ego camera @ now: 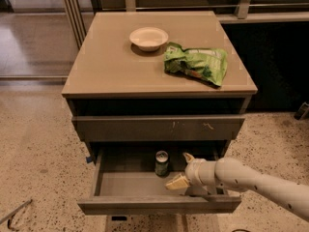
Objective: Pick green can from middle drawer and place on counter
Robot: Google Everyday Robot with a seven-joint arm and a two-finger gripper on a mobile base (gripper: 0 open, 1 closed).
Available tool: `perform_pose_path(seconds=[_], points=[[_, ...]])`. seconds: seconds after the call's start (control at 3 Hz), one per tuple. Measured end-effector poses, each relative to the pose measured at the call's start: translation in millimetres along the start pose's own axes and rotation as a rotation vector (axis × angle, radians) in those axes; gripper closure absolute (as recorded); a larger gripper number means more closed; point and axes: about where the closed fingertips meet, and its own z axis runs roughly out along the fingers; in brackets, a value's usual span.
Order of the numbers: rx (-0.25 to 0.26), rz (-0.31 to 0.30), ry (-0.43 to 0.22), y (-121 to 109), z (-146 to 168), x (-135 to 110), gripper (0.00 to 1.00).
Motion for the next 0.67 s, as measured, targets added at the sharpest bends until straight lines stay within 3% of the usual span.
perform_pose_path(seconds=[0.67], points=[[-0.005,0.010,-0.062,-5.0,26.8,-2.8,0.19]])
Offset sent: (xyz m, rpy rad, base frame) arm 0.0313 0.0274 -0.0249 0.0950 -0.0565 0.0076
